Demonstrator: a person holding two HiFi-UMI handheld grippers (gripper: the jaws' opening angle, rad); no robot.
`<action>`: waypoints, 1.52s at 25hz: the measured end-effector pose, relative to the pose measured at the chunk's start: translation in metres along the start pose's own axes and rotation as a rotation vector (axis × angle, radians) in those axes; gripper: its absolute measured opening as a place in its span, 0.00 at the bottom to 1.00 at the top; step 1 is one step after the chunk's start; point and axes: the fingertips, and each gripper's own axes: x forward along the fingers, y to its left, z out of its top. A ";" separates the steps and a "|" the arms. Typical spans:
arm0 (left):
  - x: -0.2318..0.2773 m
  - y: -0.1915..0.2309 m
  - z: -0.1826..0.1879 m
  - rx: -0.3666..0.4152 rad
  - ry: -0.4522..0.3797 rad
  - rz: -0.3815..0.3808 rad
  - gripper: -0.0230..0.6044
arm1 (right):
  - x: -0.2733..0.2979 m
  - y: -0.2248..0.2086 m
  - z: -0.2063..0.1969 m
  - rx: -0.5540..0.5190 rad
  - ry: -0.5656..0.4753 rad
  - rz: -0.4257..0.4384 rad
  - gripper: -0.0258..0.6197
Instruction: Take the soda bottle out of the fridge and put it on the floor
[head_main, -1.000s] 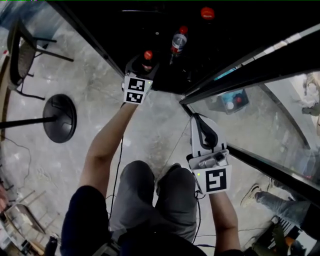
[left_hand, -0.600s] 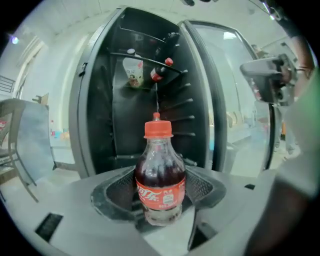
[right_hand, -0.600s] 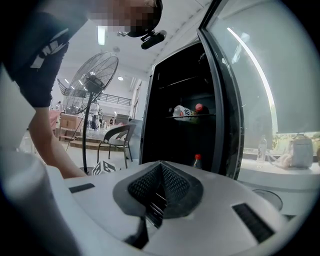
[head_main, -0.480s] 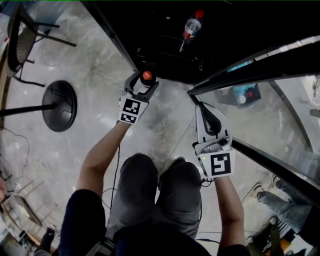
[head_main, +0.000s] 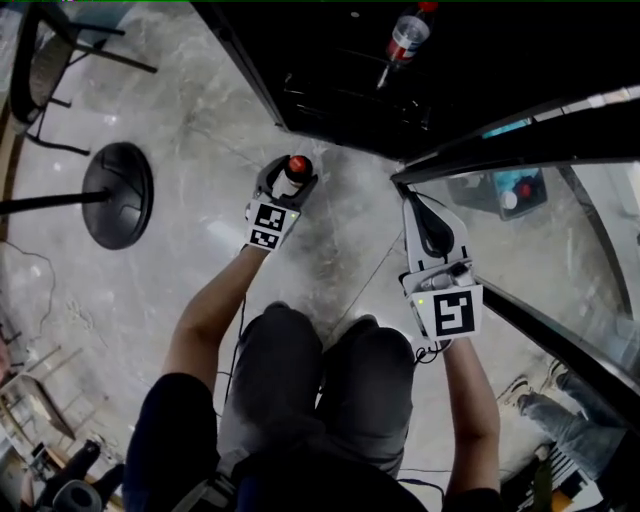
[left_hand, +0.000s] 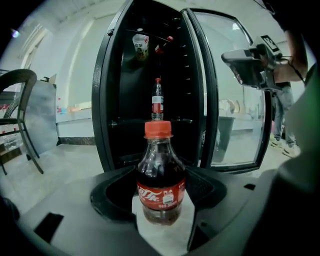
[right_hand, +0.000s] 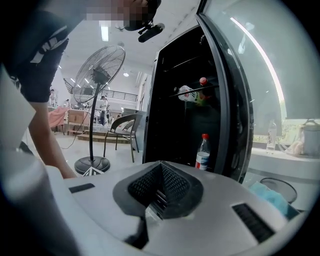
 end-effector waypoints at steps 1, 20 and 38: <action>0.004 0.000 -0.008 -0.006 0.004 0.003 0.53 | 0.002 0.000 -0.006 -0.001 0.006 0.004 0.07; 0.056 0.011 -0.104 -0.042 0.052 0.036 0.53 | 0.039 0.005 -0.062 -0.017 0.002 0.026 0.07; 0.053 0.002 -0.117 0.013 -0.018 0.036 0.53 | 0.039 0.013 -0.085 -0.007 0.004 0.042 0.07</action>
